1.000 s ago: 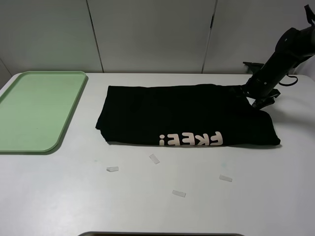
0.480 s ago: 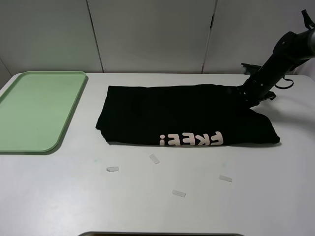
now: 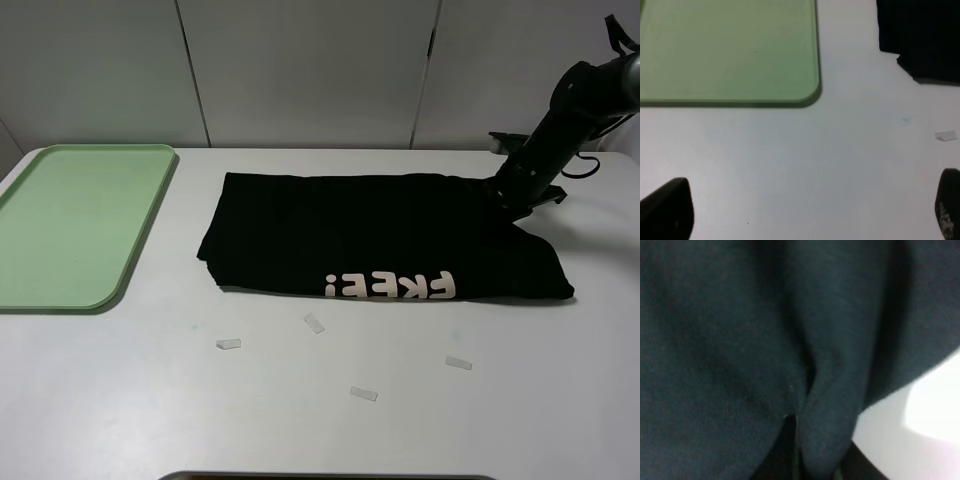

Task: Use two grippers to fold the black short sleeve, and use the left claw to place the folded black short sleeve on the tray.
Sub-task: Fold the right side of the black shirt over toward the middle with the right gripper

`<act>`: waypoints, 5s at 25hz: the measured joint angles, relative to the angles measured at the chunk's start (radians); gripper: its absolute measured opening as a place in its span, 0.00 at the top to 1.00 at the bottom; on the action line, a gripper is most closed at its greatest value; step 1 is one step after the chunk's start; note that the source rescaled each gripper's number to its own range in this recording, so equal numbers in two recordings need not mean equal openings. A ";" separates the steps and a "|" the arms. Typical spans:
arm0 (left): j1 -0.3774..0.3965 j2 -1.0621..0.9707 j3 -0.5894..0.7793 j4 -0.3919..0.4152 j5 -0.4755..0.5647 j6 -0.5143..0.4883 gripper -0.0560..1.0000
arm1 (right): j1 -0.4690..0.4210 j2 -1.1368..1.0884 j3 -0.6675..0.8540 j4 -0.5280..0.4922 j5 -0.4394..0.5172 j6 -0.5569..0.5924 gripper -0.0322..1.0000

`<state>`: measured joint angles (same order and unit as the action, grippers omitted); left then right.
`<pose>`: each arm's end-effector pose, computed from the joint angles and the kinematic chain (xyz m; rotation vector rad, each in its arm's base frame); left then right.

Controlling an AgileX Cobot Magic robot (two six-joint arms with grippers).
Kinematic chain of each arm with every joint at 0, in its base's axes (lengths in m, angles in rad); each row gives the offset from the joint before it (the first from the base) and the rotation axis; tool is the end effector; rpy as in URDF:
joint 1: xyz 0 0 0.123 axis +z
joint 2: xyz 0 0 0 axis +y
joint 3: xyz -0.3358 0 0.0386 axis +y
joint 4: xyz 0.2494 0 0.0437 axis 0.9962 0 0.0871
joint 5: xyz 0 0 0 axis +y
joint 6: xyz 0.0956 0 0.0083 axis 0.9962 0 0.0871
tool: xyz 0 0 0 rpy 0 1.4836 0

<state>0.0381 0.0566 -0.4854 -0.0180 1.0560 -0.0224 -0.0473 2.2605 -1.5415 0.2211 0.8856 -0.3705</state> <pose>-0.0421 -0.0031 0.2746 -0.0638 2.1097 -0.0124 0.4663 -0.0058 0.1317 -0.2849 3.0303 0.2441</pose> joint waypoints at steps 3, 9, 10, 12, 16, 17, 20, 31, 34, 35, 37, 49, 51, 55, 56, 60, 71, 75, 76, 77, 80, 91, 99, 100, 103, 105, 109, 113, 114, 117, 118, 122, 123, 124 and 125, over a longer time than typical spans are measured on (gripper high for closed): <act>0.000 0.000 0.000 0.000 0.000 0.000 0.04 | -0.005 -0.028 0.008 -0.069 0.037 0.021 0.94; 0.000 0.000 0.000 0.000 0.000 0.000 0.04 | -0.060 -0.101 0.008 -0.120 0.086 0.037 0.94; 0.000 0.000 0.000 0.000 0.000 0.000 0.04 | -0.073 -0.114 0.008 -0.129 0.094 0.040 0.94; 0.000 0.000 0.000 0.000 0.000 0.000 0.04 | -0.095 -0.136 0.009 -0.148 0.109 0.044 0.94; 0.000 0.000 0.000 0.000 0.000 0.000 0.04 | -0.145 -0.184 0.008 -0.196 0.132 0.059 0.94; 0.000 0.000 0.000 0.000 0.000 0.000 0.04 | -0.158 -0.194 0.006 -0.209 0.141 0.060 0.94; 0.000 0.000 0.000 0.000 0.000 0.000 0.04 | -0.193 -0.216 -0.002 -0.242 0.157 0.061 0.94; 0.000 0.000 0.000 0.000 0.000 0.000 0.04 | -0.240 -0.258 -0.003 -0.332 0.198 0.091 0.94; 0.000 0.000 0.000 0.000 0.000 0.000 0.04 | -0.229 -0.261 -0.003 -0.348 0.204 0.108 0.94; 0.000 0.000 0.000 0.000 0.000 0.000 0.04 | -0.224 -0.263 -0.003 -0.359 0.210 0.116 0.94; 0.000 0.000 0.000 0.000 0.000 0.000 0.04 | -0.215 -0.270 -0.003 -0.385 0.224 0.136 0.94; 0.000 0.000 0.000 0.000 0.000 0.000 0.04 | -0.080 -0.275 -0.003 -0.488 0.247 0.293 0.94; 0.000 0.000 0.000 0.000 0.000 0.000 0.04 | -0.042 -0.276 -0.003 -0.514 0.248 0.334 0.94; 0.000 0.000 0.000 0.000 0.000 0.000 0.04 | 0.017 -0.275 -0.003 -0.537 0.248 0.385 0.94; 0.000 0.000 0.000 0.000 0.000 0.000 0.04 | 0.028 -0.271 -0.003 -0.538 0.248 0.397 0.94; 0.000 0.000 0.000 0.000 0.000 0.000 0.04 | 0.065 -0.234 -0.003 -0.545 0.250 0.433 0.94; 0.000 0.000 0.000 0.000 0.000 0.000 0.04 | 0.184 -0.157 -0.003 -0.550 0.249 0.566 0.94; 0.000 0.000 0.000 0.000 0.000 0.000 0.04 | 0.225 -0.136 -0.003 -0.550 0.245 0.594 0.94; 0.000 0.000 0.000 0.000 0.000 0.000 0.04 | 0.231 -0.133 -0.003 -0.550 0.243 0.603 0.94; 0.000 0.000 0.000 0.000 0.000 0.000 0.04 | 0.238 -0.129 -0.003 -0.545 0.241 0.610 0.94; 0.000 0.000 0.000 0.000 0.000 0.000 0.04 | 0.247 -0.123 -0.003 -0.527 0.234 0.626 0.94; 0.000 0.000 0.000 0.000 -0.001 0.000 0.04 | 0.247 -0.121 -0.004 -0.403 0.187 0.672 0.08; 0.000 0.000 0.000 0.000 -0.001 0.000 0.04 | 0.247 -0.121 -0.111 -0.346 0.240 0.671 0.00; 0.000 0.000 0.000 0.000 -0.001 0.000 0.04 | 0.247 -0.121 -0.123 -0.346 0.249 0.671 0.00; 0.000 0.000 0.000 0.000 -0.001 0.000 0.04 | 0.247 -0.121 -0.144 -0.333 0.274 0.666 0.00; 0.000 0.000 0.000 0.000 -0.001 0.000 0.04 | 0.247 -0.128 -0.146 -0.312 0.279 0.649 0.00; 0.000 0.000 0.000 0.000 -0.001 0.000 0.04 | 0.247 -0.182 -0.146 -0.307 0.280 0.630 0.00; 0.000 0.000 0.000 0.000 -0.001 0.000 0.04 | 0.235 -0.253 -0.149 -0.407 0.280 0.647 0.00; 0.000 0.000 0.000 0.000 -0.001 0.000 0.04 | 0.220 -0.260 -0.153 -0.427 0.280 0.653 0.00; 0.000 0.000 0.000 0.000 -0.001 0.000 0.04 | 0.154 -0.256 -0.154 -0.448 0.274 0.656 0.00; 0.000 0.000 0.000 0.000 -0.001 0.000 0.04 | 0.126 -0.248 -0.154 -0.449 0.270 0.656 0.00; 0.000 0.000 0.000 0.000 -0.001 0.000 0.04 | 0.023 -0.221 -0.154 -0.442 0.216 0.634 0.00; 0.000 0.000 0.000 0.000 -0.001 0.000 0.04 | -0.004 -0.214 -0.154 -0.433 0.197 0.621 0.00; 0.000 0.000 0.000 0.000 -0.001 0.000 0.04 | -0.029 -0.205 -0.154 -0.419 0.180 0.607 0.00; 0.000 0.000 0.000 0.000 -0.001 0.000 0.04 | -0.053 -0.196 -0.154 -0.403 0.167 0.593 0.00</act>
<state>0.0381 0.0566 -0.4854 -0.0180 1.0551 -0.0228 -0.0998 2.0646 -1.6956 -0.1816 1.0529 0.2227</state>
